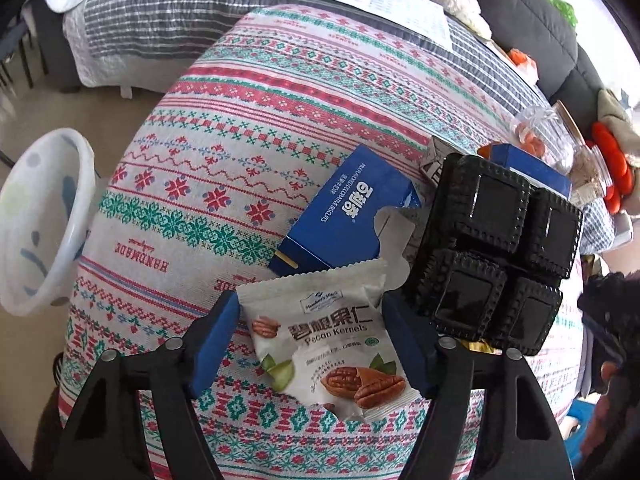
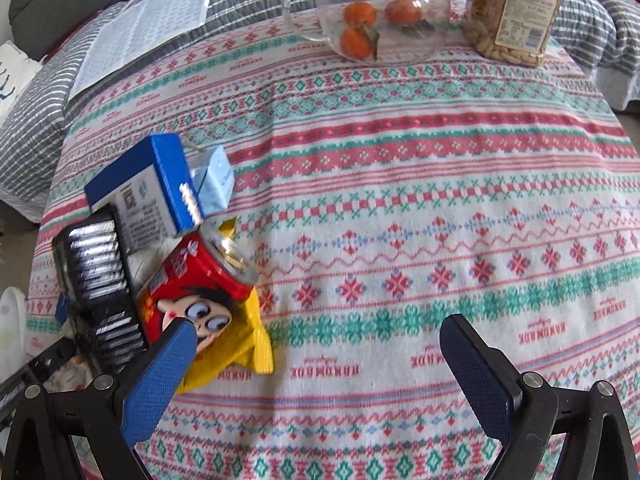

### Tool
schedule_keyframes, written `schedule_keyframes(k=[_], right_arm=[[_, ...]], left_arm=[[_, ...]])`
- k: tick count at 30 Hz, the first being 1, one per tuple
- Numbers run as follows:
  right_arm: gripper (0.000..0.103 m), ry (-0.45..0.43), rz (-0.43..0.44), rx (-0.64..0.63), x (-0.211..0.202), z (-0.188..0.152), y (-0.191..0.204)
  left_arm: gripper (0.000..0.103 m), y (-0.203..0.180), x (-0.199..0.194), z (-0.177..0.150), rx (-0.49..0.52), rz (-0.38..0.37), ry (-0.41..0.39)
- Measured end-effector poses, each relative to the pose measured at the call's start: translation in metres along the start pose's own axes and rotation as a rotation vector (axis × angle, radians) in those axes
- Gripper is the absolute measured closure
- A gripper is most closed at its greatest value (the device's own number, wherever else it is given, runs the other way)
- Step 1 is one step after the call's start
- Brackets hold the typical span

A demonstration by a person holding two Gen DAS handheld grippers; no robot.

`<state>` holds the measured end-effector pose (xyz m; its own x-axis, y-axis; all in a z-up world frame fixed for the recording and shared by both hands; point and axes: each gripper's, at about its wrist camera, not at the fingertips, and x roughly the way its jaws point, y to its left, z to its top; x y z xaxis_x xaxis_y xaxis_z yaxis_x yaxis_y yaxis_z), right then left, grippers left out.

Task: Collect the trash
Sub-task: 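Grasp the nut snack wrapper with the left gripper while the right grasps another red can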

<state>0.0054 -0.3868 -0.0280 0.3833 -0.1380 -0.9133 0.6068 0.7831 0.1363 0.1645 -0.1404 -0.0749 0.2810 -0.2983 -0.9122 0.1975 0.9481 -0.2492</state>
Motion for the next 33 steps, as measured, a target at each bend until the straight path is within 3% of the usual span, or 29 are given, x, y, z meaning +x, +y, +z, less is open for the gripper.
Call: schedule_keyframes(k=[4,5,7,13,14,15,16,23,26,28,33], right_arm=[[0.003,-0.015,0.033,0.015,0.003,0.011,0.001],[0.003,-0.022,0.044,0.020,0.003,0.014,0.002],[0.003,-0.023,0.068,0.040,0.007,0.021,0.005],[0.007,0.044,0.138,0.082,0.023,0.023,0.020],[0.010,0.053,0.134,0.084,0.026,0.022,0.022],[0.012,0.065,0.126,0.091,0.030,0.022,0.023],[0.015,0.077,0.124,0.100,0.034,0.021,0.023],[0.027,0.166,0.268,0.190,0.054,0.014,0.025],[0.038,0.182,0.315,0.200,0.057,0.012,0.031],[0.038,0.175,0.316,0.185,0.054,0.011,0.033],[0.038,0.149,0.309,0.178,0.041,0.006,0.026]], left_arm=[[0.038,0.004,-0.005,0.001,0.015,-0.015,0.000],[0.046,0.005,-0.007,0.002,0.018,-0.018,-0.002],[0.051,0.008,-0.010,0.002,0.022,-0.019,-0.008],[0.061,0.020,-0.016,0.003,0.025,-0.020,-0.003],[0.066,0.022,-0.016,0.004,0.026,-0.018,-0.002],[0.096,0.023,-0.017,0.004,0.029,-0.012,0.000],[0.103,0.026,-0.017,0.005,0.034,-0.017,0.009],[0.103,0.035,-0.015,0.004,0.004,-0.057,0.045],[0.095,0.033,-0.020,0.003,0.014,-0.104,0.058],[0.090,0.027,-0.022,-0.001,0.046,-0.121,0.073],[0.061,0.006,-0.024,-0.017,0.168,-0.160,0.109]])
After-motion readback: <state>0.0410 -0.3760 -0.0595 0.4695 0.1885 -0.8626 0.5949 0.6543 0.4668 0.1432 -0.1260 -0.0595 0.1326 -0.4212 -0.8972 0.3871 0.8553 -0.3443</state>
